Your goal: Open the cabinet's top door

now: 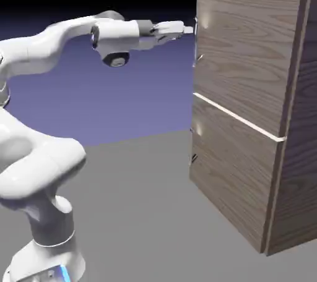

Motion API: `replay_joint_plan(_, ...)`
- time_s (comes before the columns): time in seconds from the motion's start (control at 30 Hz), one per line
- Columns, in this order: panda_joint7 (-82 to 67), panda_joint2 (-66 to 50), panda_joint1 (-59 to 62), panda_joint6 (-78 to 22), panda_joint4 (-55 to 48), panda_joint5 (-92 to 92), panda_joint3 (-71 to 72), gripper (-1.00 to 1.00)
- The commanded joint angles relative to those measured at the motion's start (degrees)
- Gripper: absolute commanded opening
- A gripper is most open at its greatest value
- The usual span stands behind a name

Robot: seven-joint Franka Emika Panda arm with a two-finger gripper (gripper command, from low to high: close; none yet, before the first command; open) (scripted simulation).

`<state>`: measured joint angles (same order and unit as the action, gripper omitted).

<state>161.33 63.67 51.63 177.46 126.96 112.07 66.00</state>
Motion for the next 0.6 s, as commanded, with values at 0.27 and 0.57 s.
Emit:
replay_joint_plan(0.27,4.7,2.6,12.7,-4.0,-8.1,7.6,5.6,0.0)
replay_joint_plan(0.57,-4.5,8.9,0.0,-17.9,6.5,14.7,-5.0,-1.0)
